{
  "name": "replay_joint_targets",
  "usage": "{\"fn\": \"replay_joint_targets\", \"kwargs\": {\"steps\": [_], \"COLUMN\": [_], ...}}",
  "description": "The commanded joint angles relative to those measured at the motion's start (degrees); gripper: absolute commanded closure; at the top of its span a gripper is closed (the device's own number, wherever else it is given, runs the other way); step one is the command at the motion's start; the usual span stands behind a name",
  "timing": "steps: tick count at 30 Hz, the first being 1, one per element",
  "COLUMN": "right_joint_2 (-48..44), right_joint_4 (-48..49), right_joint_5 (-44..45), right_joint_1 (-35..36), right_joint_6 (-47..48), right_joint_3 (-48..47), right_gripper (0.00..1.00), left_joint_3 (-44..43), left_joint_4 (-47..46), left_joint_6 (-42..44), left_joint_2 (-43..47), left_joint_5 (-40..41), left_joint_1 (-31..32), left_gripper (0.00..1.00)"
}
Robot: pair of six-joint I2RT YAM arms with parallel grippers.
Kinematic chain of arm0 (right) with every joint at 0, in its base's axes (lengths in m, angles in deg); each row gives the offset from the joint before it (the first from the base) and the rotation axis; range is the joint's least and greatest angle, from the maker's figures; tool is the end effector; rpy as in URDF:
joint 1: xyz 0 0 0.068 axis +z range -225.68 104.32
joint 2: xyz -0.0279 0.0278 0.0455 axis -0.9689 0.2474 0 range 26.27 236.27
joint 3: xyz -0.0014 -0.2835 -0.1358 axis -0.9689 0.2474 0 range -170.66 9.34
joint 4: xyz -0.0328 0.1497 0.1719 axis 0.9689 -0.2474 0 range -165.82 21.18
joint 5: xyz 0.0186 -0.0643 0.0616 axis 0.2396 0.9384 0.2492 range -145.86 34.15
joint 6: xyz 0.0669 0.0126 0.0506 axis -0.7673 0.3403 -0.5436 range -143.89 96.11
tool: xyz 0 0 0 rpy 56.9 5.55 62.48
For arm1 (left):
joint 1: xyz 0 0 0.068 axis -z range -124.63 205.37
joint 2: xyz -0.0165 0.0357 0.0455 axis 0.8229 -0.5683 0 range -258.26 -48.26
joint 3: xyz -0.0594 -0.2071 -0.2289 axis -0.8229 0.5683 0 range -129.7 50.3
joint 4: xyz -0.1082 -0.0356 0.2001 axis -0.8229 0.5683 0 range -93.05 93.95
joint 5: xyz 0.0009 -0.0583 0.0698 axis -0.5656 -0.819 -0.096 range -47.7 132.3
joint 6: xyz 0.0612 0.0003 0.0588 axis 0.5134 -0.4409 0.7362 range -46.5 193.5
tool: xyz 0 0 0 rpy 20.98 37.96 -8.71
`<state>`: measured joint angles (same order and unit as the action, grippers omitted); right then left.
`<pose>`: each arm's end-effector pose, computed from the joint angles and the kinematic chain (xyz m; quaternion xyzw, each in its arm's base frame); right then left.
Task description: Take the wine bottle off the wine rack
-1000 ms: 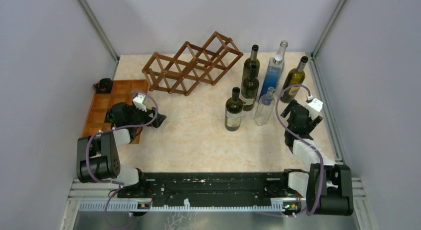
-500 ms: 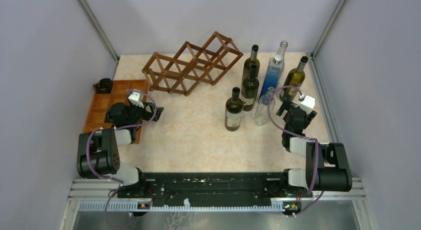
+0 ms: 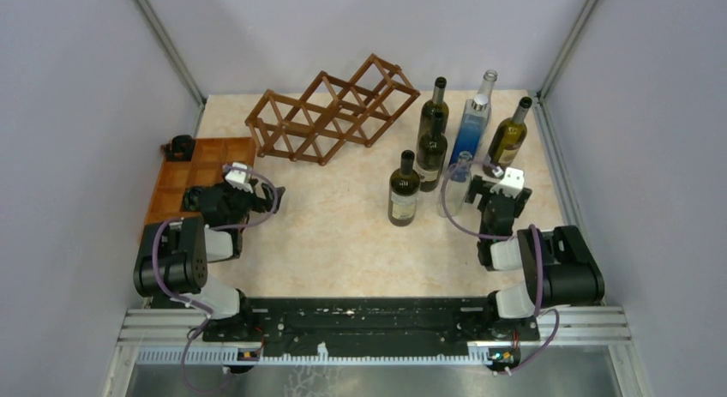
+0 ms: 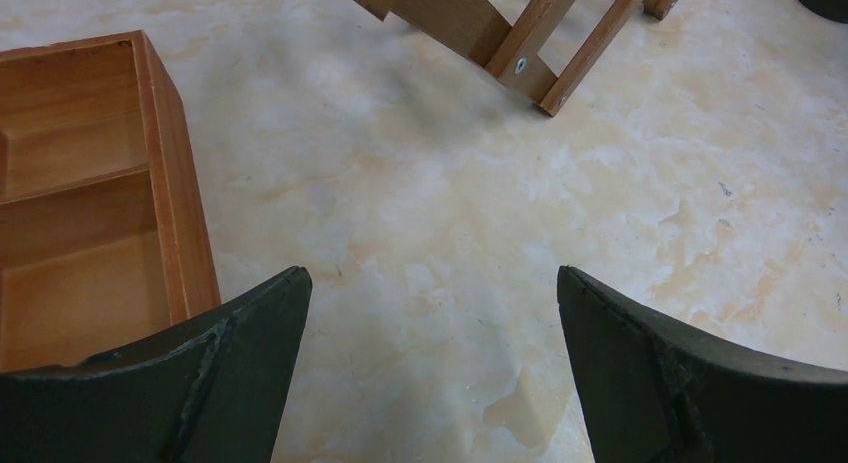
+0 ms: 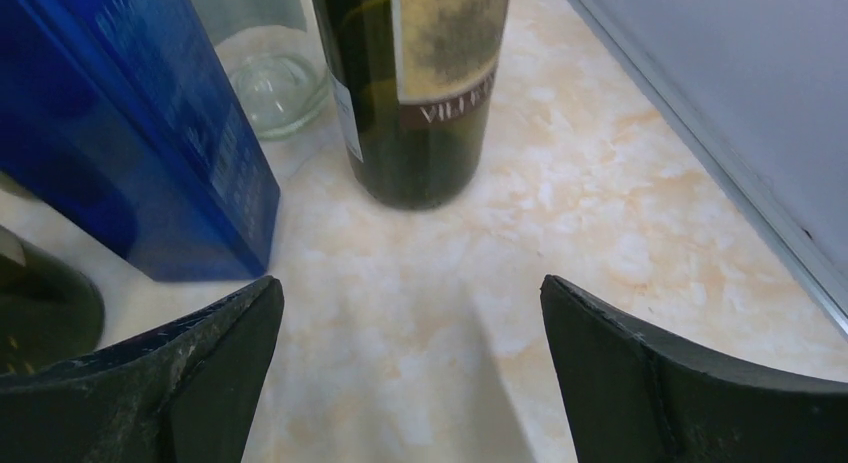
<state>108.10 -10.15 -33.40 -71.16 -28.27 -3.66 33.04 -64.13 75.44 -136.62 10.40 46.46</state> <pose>0.2509 -0.0087 0.2165 0.1241 0.7524 -0.1000 0.6391 0.2745 0.0031 0.2157 0.1315 0.7461 -0.1512 0.6350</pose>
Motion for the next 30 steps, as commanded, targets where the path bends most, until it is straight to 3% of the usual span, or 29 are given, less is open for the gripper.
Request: {"fn": "replay_joint_targets", "kwargs": {"steps": [1, 4, 6, 10, 30], "right_joint_2": [1.3, 2.5, 2.1, 2.2, 2.2], "right_joint_4": [17.7, 15.9, 12.8, 12.7, 13.2], "right_joint_5": [0.9, 1.5, 1.8, 1.1, 1.0], "right_joint_1": [1.3, 1.3, 1.2, 0.6, 0.6], "right_joint_6": [2.2, 2.4, 1.5, 1.1, 1.3], "right_joint_3": [5.9, 4.4, 3.1, 2.9, 3.1], "right_gripper": [0.01, 0.01, 0.01, 0.01, 0.01], "left_joint_3": [2.6, 4.4, 5.0, 2.2, 2.4], "left_joint_4": [-7.2, -10.6, -18.1, -6.7, -8.7], "left_joint_6": [0.9, 2.9, 1.8, 3.2, 3.3], "left_joint_2": [0.9, -0.7, -4.2, -1.2, -1.9], "left_joint_5": [4.0, 6.2, 7.3, 8.0, 8.1], "left_joint_1": [1.4, 3.3, 3.6, 4.3, 4.4], "left_gripper": [0.01, 0.01, 0.01, 0.01, 0.01]}}
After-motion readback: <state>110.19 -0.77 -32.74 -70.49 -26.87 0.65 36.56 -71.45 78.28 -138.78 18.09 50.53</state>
